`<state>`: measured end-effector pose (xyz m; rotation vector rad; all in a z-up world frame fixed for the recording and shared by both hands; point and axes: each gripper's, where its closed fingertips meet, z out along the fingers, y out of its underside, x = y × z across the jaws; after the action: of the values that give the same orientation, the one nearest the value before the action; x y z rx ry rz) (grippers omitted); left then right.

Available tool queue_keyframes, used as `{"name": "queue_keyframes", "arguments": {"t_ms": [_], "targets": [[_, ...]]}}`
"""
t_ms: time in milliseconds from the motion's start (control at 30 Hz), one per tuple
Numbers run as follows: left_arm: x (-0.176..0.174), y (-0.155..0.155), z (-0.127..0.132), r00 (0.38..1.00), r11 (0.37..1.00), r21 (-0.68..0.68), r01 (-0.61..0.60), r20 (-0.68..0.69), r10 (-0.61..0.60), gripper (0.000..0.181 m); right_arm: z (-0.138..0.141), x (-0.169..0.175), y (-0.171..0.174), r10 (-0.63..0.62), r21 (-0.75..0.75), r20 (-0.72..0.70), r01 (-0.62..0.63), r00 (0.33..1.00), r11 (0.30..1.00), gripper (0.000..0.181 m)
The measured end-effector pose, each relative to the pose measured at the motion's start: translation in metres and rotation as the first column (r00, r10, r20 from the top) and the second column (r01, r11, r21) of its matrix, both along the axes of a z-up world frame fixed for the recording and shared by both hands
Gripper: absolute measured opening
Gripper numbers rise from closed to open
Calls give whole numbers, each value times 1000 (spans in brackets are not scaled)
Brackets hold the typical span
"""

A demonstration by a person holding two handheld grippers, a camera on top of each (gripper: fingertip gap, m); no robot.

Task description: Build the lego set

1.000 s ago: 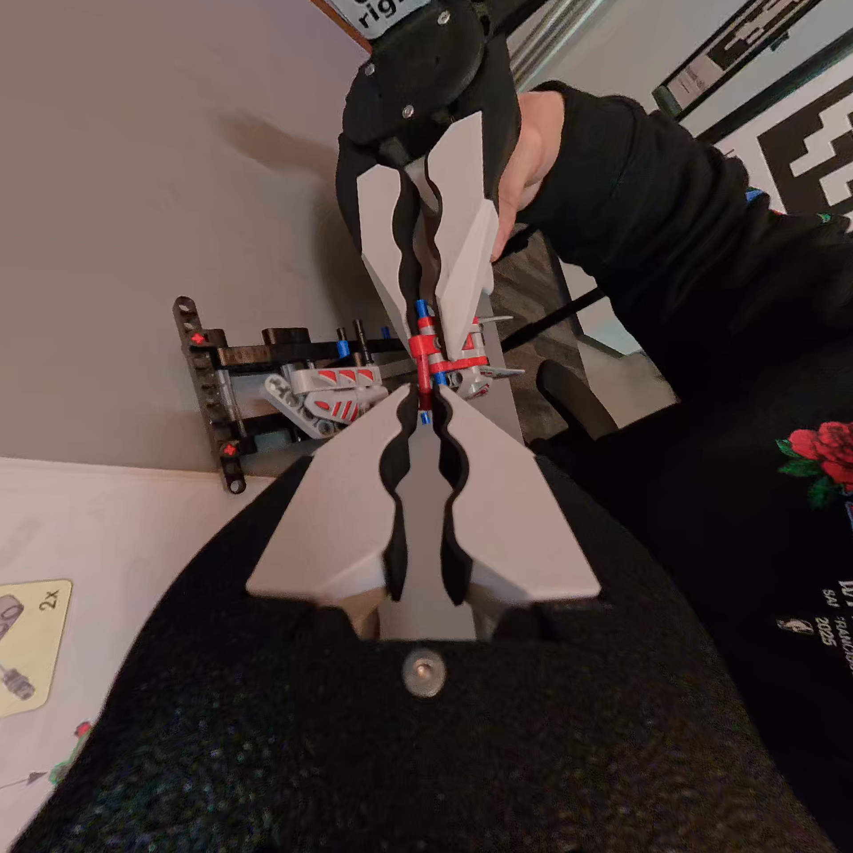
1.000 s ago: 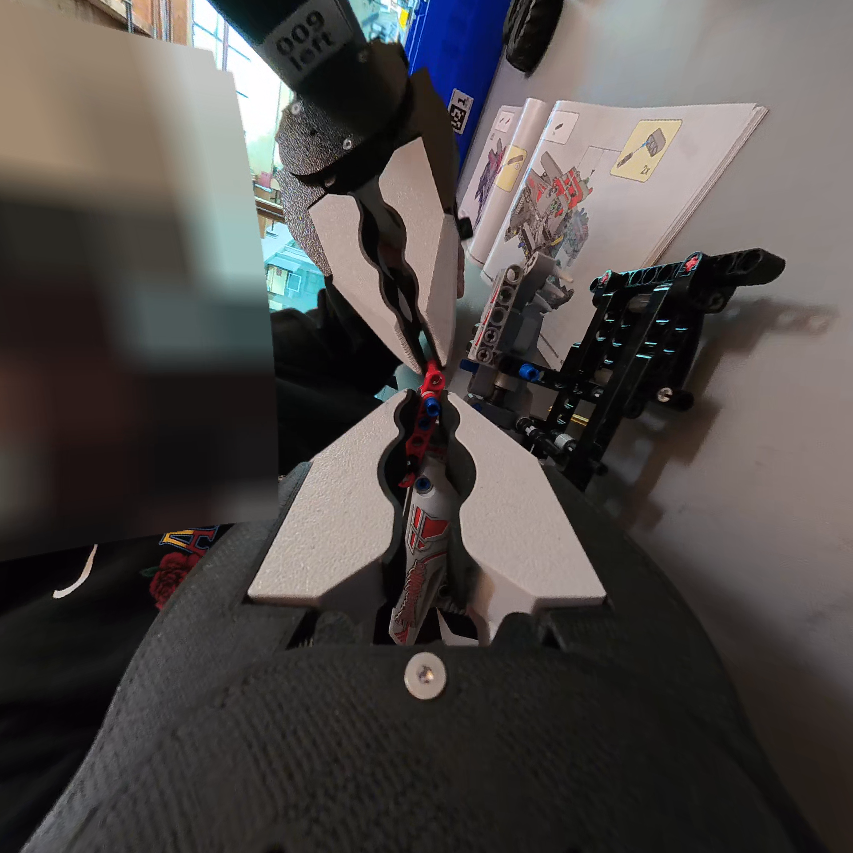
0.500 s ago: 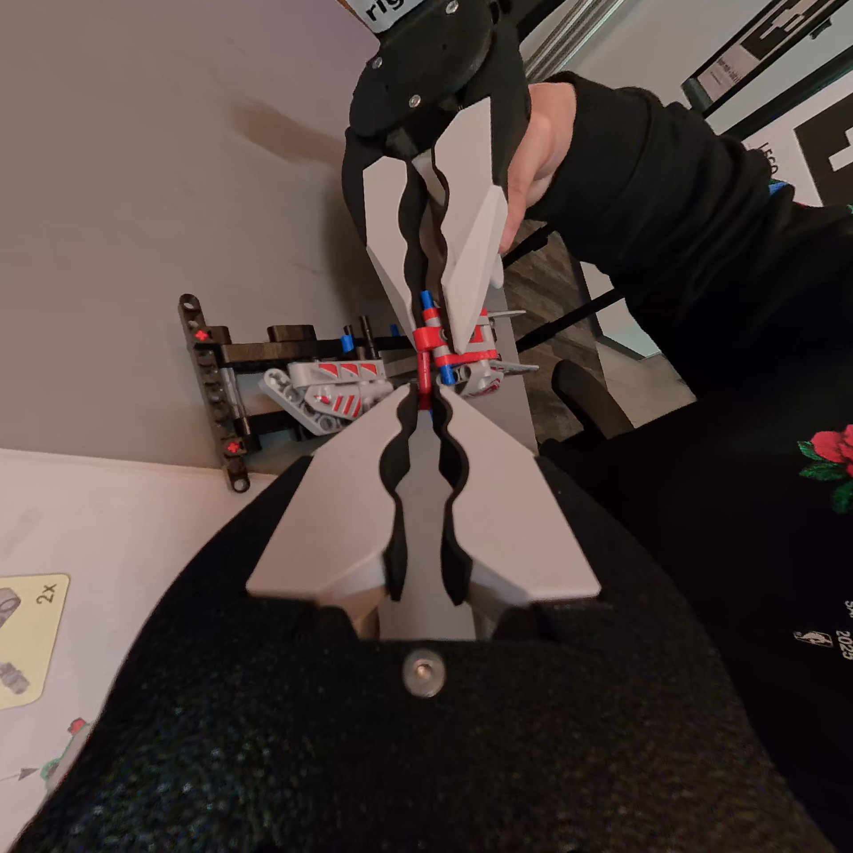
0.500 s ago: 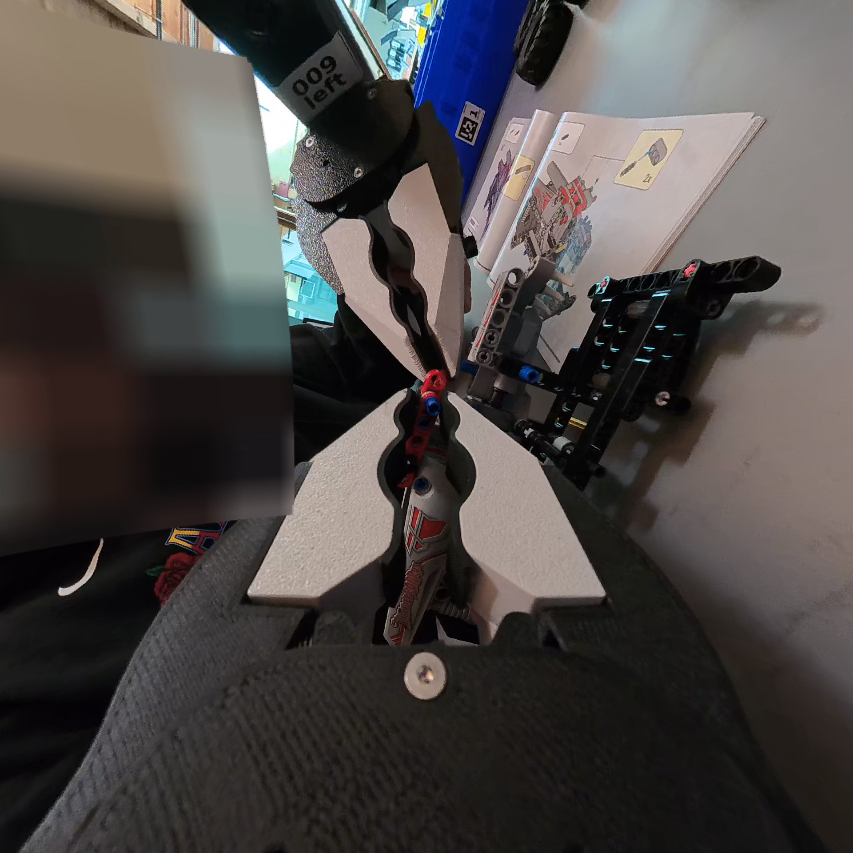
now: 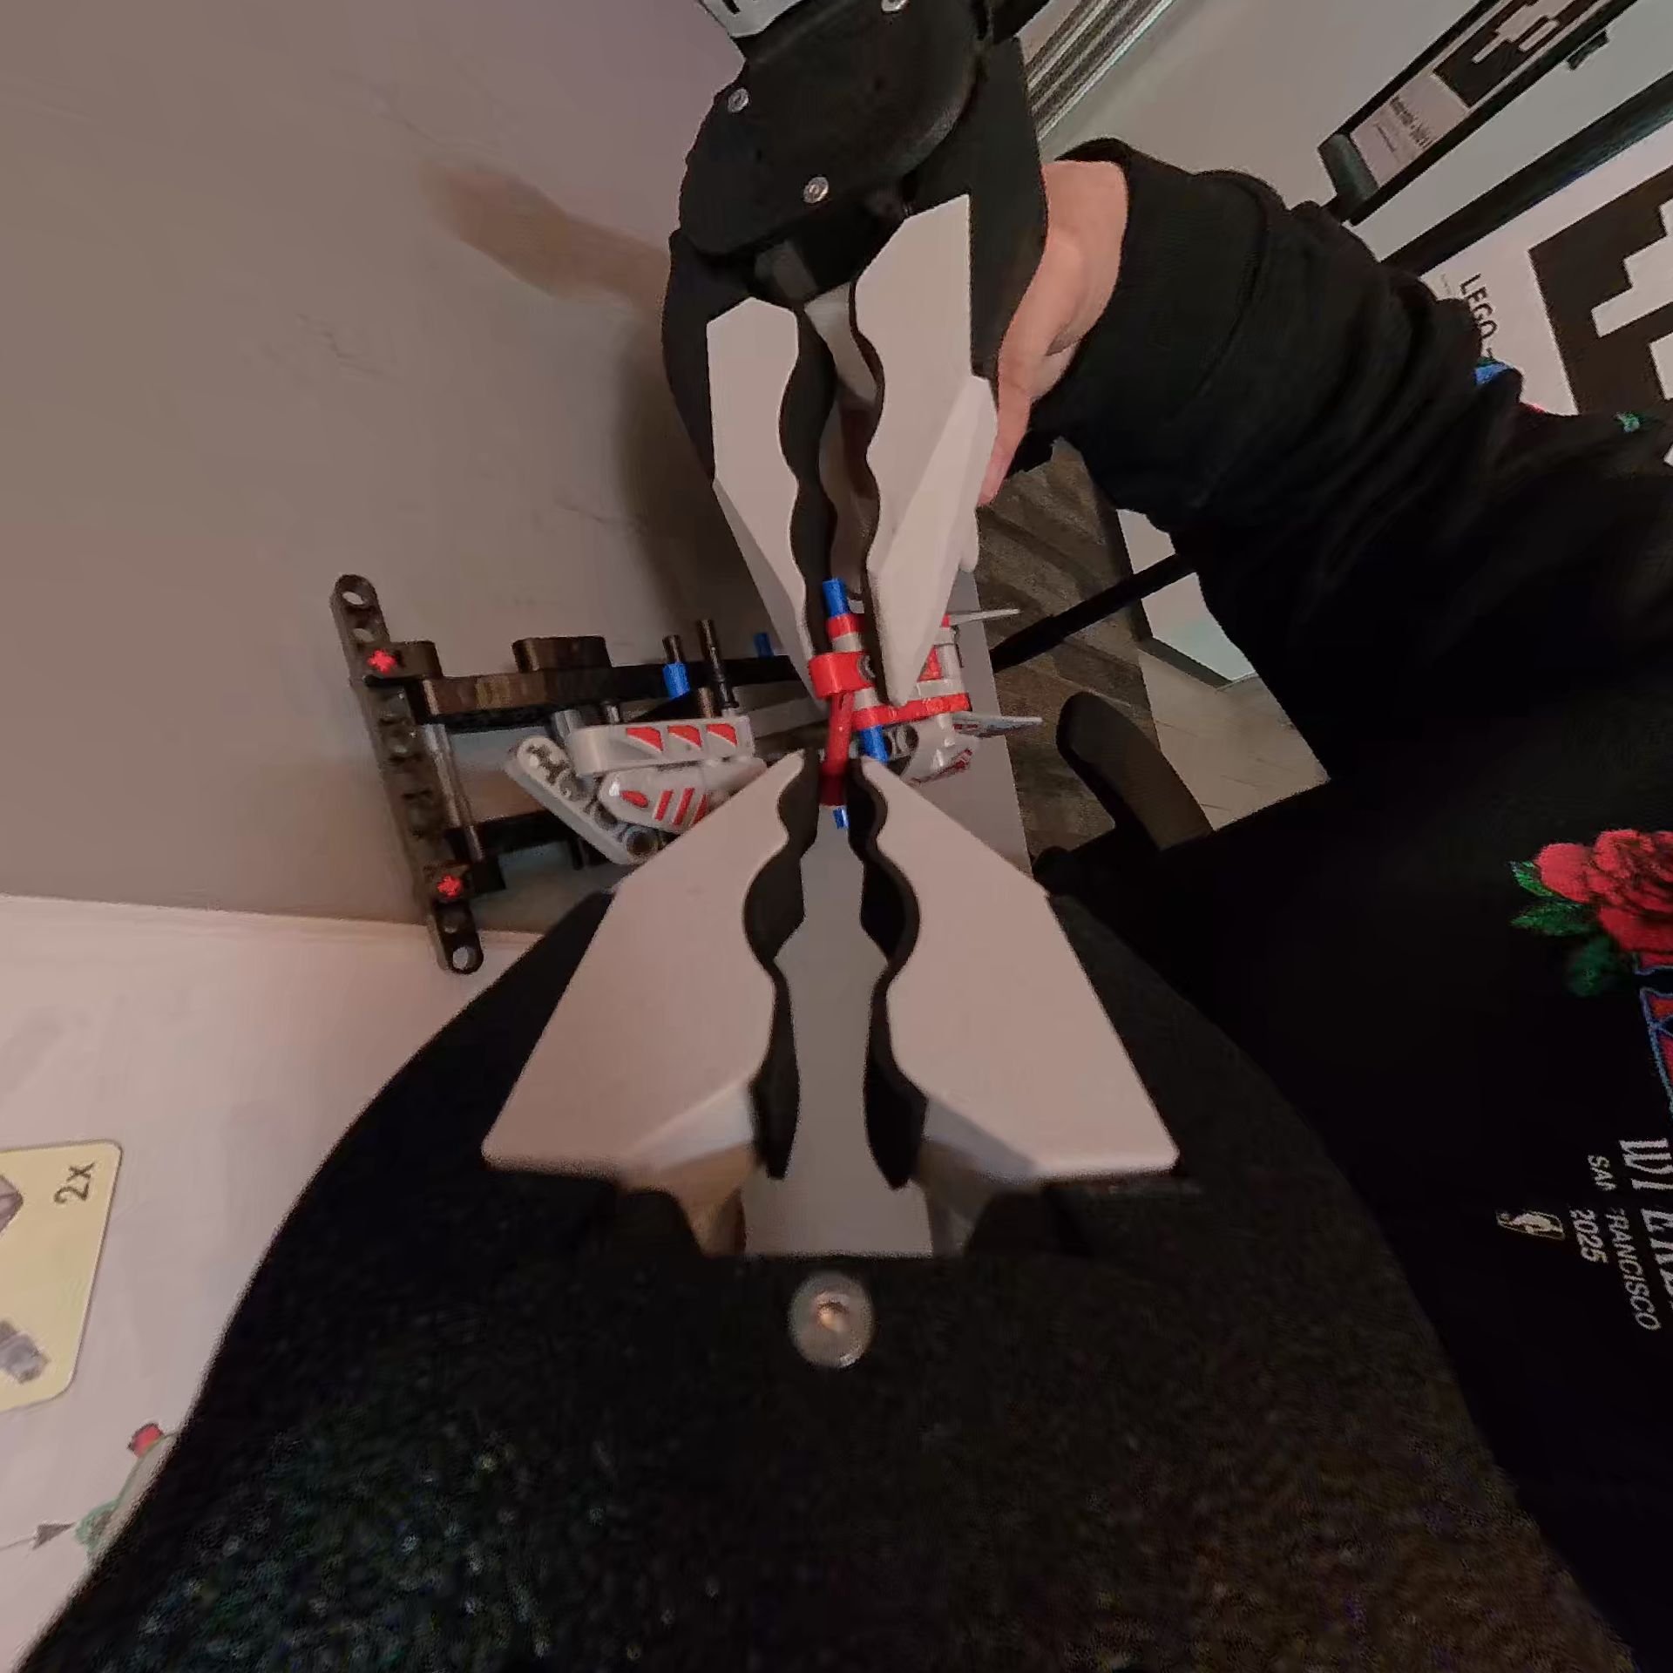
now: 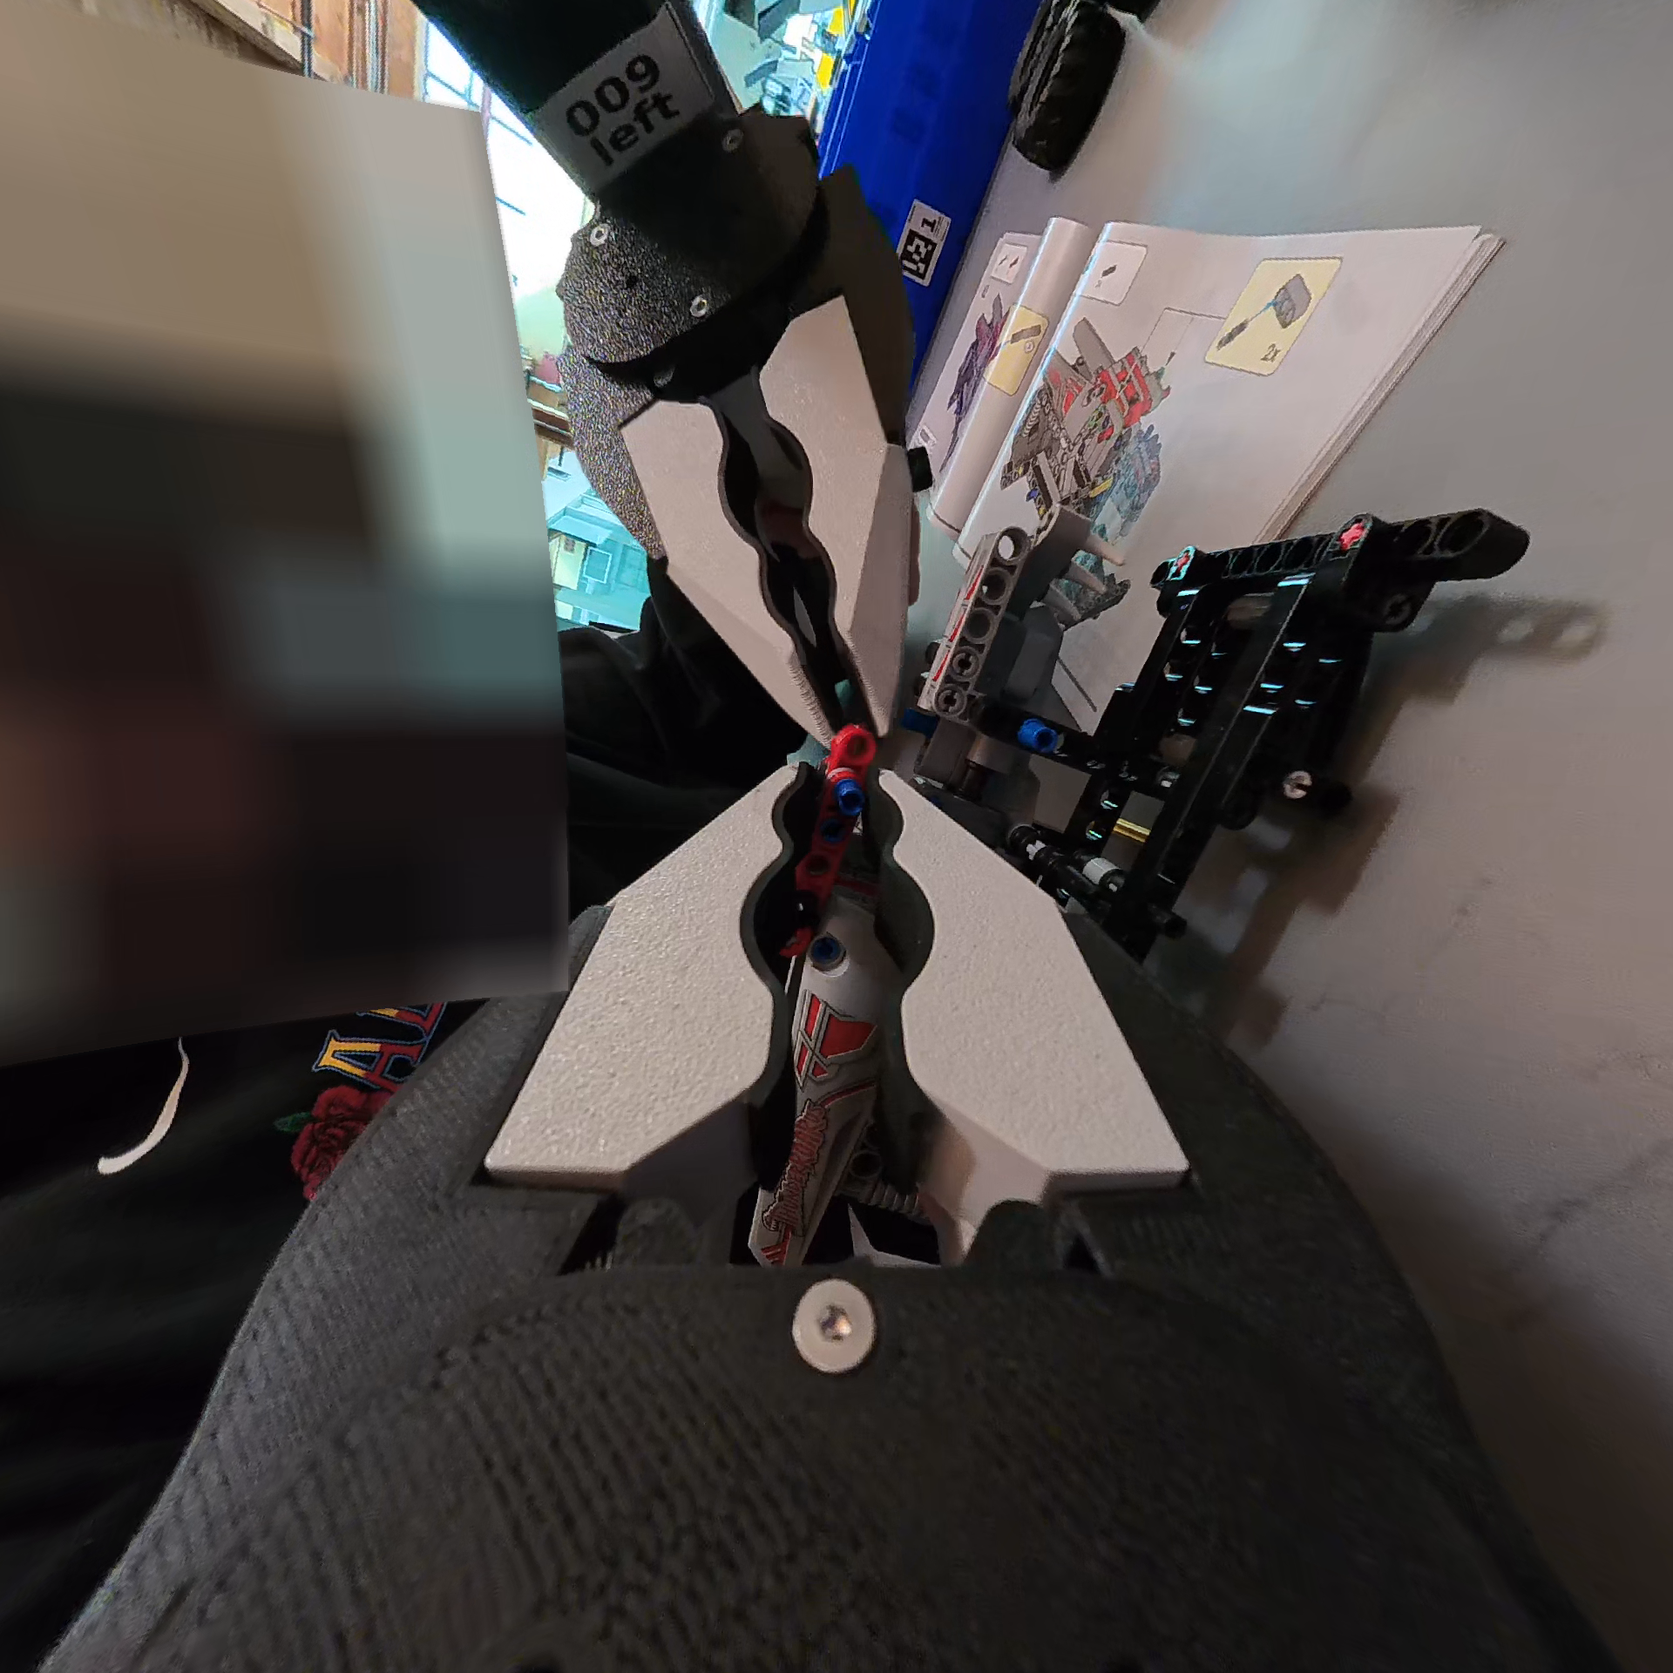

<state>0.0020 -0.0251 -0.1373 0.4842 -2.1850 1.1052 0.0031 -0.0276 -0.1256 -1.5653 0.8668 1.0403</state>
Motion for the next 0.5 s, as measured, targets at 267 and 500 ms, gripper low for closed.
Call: {"name": "queue_keyframes", "arguments": {"t_ms": [267,500], "targets": [[1,-1,0,1000,999,31,-15,13,15,3,0,0,0,-10,-16,33,10,999,1000,9],[7,-1,4,989,997,34,-68,136,63,3,0,4,-2,-30,-1,27,30,999,1000,10]]}}
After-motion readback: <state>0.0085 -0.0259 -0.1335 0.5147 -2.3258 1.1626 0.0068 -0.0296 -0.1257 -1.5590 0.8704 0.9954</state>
